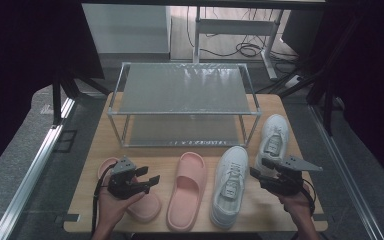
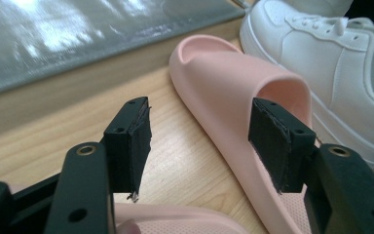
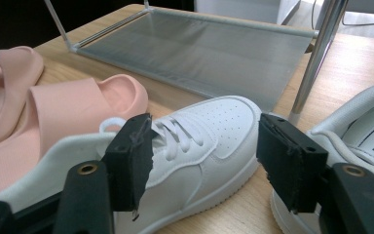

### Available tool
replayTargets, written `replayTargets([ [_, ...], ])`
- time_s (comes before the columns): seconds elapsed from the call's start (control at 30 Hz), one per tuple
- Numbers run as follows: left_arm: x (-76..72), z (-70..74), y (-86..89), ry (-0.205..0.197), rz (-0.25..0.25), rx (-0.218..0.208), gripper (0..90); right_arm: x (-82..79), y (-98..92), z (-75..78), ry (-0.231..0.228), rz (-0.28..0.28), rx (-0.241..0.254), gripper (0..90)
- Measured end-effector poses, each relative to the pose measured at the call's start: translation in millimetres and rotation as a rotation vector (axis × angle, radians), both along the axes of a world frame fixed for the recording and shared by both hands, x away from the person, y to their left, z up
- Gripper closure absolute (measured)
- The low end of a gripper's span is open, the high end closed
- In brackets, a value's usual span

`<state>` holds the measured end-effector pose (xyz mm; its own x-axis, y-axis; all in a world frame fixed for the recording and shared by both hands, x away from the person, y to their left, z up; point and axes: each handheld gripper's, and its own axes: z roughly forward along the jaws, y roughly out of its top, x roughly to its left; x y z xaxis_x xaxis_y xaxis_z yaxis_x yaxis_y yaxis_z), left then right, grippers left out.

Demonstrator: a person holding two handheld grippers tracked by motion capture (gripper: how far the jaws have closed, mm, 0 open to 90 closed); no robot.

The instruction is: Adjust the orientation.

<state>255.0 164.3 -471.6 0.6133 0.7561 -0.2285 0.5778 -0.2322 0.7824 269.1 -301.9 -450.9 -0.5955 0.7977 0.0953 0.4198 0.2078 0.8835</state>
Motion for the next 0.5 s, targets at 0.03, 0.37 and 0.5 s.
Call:
replayTargets([
  [0.03, -0.1, -0.9, -1.1, 0.004, 0.003, 0.003, 41.6, 0.1, -1.8, -1.1, -0.008, -0.001, -0.005, 41.8],
  [0.37, -7.0, -2.0, -7.5, -0.002, -0.002, 0.023, 53.2, 3.7, -5.0, -9.7, -0.018, 0.0, 0.043, 44.3],
  [0.5, -10.7, -0.7, -11.0, -0.015, -0.012, 0.037, 70.9, 1.1, 1.2, -11.5, -0.008, 0.008, 0.055, 46.7],
])
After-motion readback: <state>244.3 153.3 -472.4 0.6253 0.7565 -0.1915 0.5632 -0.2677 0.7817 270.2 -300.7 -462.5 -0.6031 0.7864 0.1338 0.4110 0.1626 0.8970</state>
